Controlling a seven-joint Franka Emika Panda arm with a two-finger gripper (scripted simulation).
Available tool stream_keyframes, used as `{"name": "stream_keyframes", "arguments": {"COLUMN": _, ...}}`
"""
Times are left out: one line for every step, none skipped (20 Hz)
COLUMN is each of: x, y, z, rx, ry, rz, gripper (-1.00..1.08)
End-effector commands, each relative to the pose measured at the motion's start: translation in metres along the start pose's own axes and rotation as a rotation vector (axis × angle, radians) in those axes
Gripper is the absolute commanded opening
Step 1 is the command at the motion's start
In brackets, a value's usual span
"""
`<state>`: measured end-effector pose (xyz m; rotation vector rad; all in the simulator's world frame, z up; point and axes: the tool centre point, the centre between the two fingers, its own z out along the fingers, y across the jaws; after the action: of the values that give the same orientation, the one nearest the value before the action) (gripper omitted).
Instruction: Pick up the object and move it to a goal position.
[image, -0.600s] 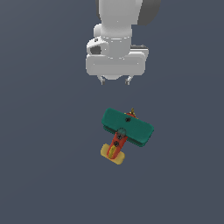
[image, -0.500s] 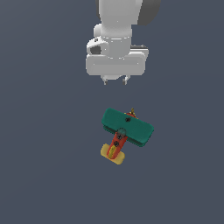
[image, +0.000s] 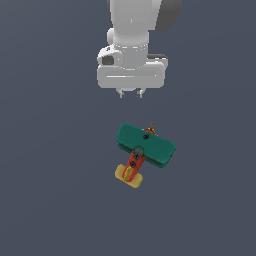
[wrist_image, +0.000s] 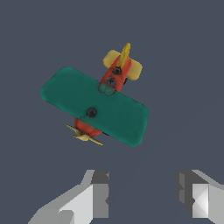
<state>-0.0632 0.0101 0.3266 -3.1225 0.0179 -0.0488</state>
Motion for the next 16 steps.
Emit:
{"name": "stream_keyframes", "arguments": {"x": -0.002, "y": -0.001, "z": 0.004, "rx": 0.009, "ry": -0.011, "rz": 0.005, "gripper": 0.28}}
{"name": "stream_keyframes", "arguments": {"x": -0.003, "y": -0.002, "z": 0.006, "rx": 0.014, "ry": -0.017, "rz": 0.007, "gripper": 0.28}}
{"name": "stream_keyframes", "arguments": {"x": -0.003, "y": -0.002, "z": 0.009, "rx": 0.019, "ry": -0.024, "rz": 0.01, "gripper": 0.28}}
{"name": "stream_keyframes", "arguments": {"x": -0.005, "y": -0.003, "z": 0.011, "rx": 0.025, "ry": -0.031, "rz": 0.013, "gripper": 0.28}}
{"name": "stream_keyframes", "arguments": {"x": -0.006, "y": -0.004, "z": 0.014, "rx": 0.032, "ry": -0.039, "rz": 0.017, "gripper": 0.28}}
{"name": "stream_keyframes", "arguments": {"x": -0.007, "y": -0.004, "z": 0.017, "rx": 0.038, "ry": -0.047, "rz": 0.021, "gripper": 0.28}}
{"name": "stream_keyframes", "arguments": {"x": -0.008, "y": -0.005, "z": 0.021, "rx": 0.046, "ry": -0.057, "rz": 0.025, "gripper": 0.28}}
{"name": "stream_keyframes", "arguments": {"x": -0.01, "y": -0.006, "z": 0.024, "rx": 0.054, "ry": -0.067, "rz": 0.029, "gripper": 0.28}}
{"name": "stream_keyframes", "arguments": {"x": -0.012, "y": -0.007, "z": 0.028, "rx": 0.063, "ry": -0.077, "rz": 0.034, "gripper": 0.28}}
{"name": "stream_keyframes", "arguments": {"x": -0.013, "y": -0.009, "z": 0.032, "rx": 0.072, "ry": -0.089, "rz": 0.039, "gripper": 0.28}}
{"name": "stream_keyframes", "arguments": {"x": -0.015, "y": -0.01, "z": 0.036, "rx": 0.081, "ry": -0.101, "rz": 0.045, "gripper": 0.28}}
{"name": "stream_keyframes", "arguments": {"x": -0.017, "y": -0.011, "z": 0.04, "rx": 0.092, "ry": -0.114, "rz": 0.051, "gripper": 0.28}}
{"name": "stream_keyframes", "arguments": {"x": -0.02, "y": -0.013, "z": 0.045, "rx": 0.103, "ry": -0.127, "rz": 0.057, "gripper": 0.28}}
{"name": "stream_keyframes", "arguments": {"x": -0.022, "y": -0.014, "z": 0.05, "rx": 0.114, "ry": -0.141, "rz": 0.064, "gripper": 0.28}}
{"name": "stream_keyframes", "arguments": {"x": -0.025, "y": -0.016, "z": 0.054, "rx": 0.125, "ry": -0.156, "rz": 0.071, "gripper": 0.28}}
{"name": "stream_keyframes", "arguments": {"x": -0.027, "y": -0.017, "z": 0.059, "rx": 0.137, "ry": -0.17, "rz": 0.078, "gripper": 0.28}}
